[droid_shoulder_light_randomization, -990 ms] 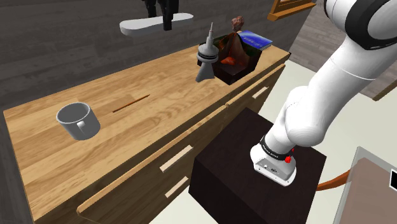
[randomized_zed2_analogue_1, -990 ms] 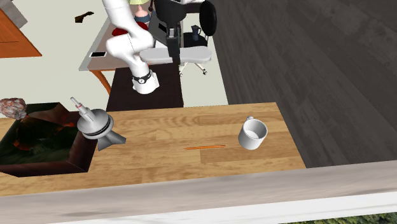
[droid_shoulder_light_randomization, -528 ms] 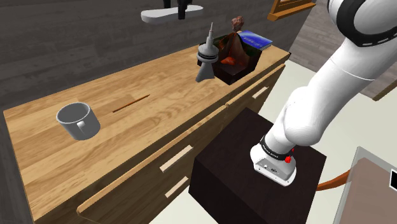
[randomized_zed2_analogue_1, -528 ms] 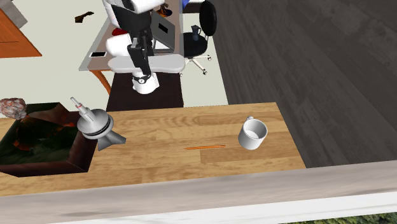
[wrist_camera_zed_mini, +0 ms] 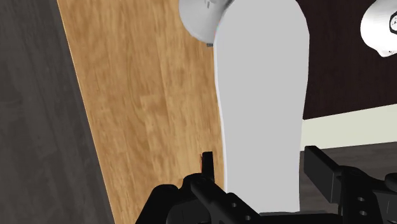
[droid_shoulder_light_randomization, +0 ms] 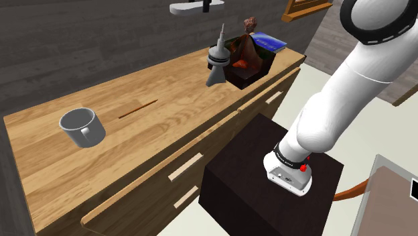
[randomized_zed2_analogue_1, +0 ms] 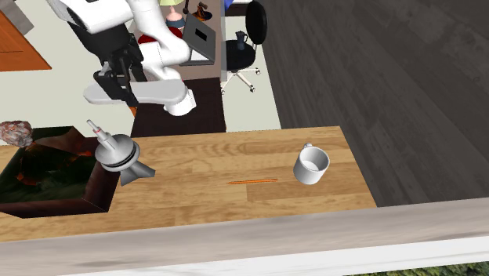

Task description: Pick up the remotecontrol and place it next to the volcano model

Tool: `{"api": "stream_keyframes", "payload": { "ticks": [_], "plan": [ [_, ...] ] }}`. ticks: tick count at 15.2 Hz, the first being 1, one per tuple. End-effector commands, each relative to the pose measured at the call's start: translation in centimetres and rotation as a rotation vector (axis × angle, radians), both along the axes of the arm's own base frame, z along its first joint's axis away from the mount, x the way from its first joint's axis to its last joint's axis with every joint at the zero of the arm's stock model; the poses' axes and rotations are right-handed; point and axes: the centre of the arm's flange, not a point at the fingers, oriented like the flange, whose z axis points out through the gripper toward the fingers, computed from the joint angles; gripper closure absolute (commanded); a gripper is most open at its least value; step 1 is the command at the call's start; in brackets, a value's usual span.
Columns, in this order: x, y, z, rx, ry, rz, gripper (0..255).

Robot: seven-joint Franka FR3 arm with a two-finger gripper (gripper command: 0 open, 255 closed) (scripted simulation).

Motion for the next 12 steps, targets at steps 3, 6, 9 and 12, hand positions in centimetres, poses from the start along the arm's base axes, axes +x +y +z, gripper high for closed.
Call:
{"api": "stream_keyframes", "payload": {
  "ticks": [3,6,9,12],
  "plan": [
    [1.5,-2.9,-0.3,0.0,-0.001,0.002,255],
    [1.5,-2.9,-1.9,0.0,-0.001,0.002,255],
    [1.5,-2.9,-3.5,0.0,-0.001,0.002,255],
    [1.5,-2.9,-5.1,0.0,-0.001,0.002,255]
  ]
}}
